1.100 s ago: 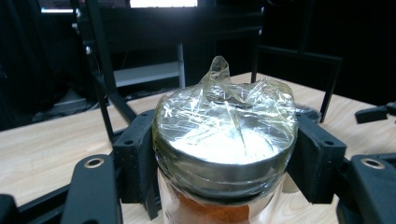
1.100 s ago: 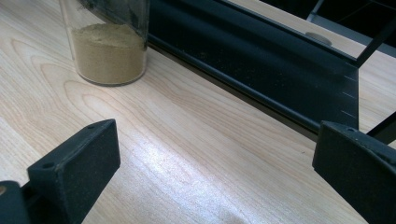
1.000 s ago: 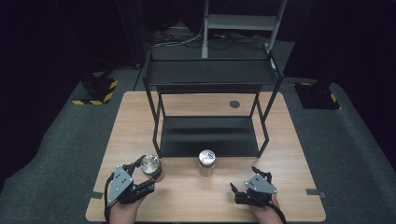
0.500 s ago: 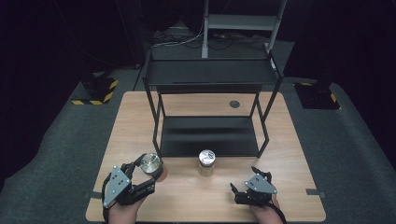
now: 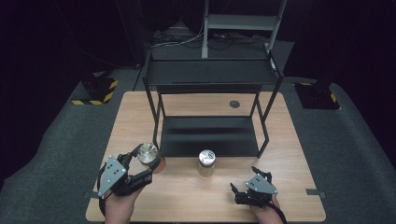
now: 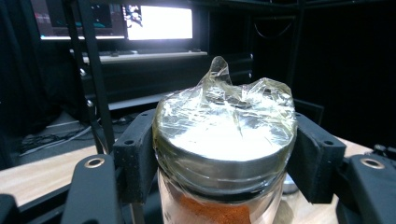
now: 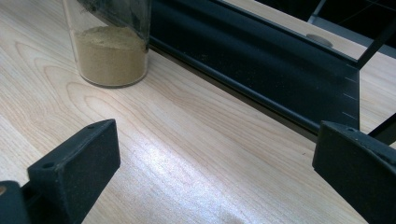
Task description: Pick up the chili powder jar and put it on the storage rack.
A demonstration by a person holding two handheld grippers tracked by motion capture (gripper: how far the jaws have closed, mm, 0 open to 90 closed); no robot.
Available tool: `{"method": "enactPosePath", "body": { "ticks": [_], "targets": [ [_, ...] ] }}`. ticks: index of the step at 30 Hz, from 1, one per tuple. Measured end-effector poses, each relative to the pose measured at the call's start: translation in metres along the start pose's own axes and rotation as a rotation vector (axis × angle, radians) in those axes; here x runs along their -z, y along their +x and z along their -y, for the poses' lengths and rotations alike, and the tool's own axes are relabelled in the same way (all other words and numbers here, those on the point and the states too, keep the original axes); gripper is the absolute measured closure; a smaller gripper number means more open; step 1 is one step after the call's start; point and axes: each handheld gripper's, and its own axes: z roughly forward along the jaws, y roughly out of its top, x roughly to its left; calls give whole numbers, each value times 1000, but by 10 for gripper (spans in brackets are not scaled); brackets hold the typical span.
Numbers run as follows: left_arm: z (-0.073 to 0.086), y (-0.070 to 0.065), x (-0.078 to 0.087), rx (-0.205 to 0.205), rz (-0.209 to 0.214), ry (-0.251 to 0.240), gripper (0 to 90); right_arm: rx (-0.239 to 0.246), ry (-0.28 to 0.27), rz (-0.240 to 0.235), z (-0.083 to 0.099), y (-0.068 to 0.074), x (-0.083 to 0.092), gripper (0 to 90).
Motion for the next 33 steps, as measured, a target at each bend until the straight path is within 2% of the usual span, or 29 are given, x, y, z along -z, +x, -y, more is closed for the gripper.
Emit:
{"method": "enactPosePath", "body": {
  "ticks": [3, 15, 23, 28, 33],
  "targets": [
    [-9, 6, -2, -1, 7, -21, 342, -2, -1, 0, 0, 0, 0, 0],
    [-33, 11, -14, -17, 3, -48, 342, 3, -1, -1, 0, 0, 0, 0],
    [-54, 13, -27, -21, -3, -68, 342, 3, -3, -3, 0, 0, 0, 0],
    [-60, 13, -32, -28, 2, -72, 342, 14, 2, -5, 0, 1, 0, 0],
    [-69, 14, -43, -31, 6, -79, 342, 6, 1, -6, 0, -1, 0, 0]
  ]
}}
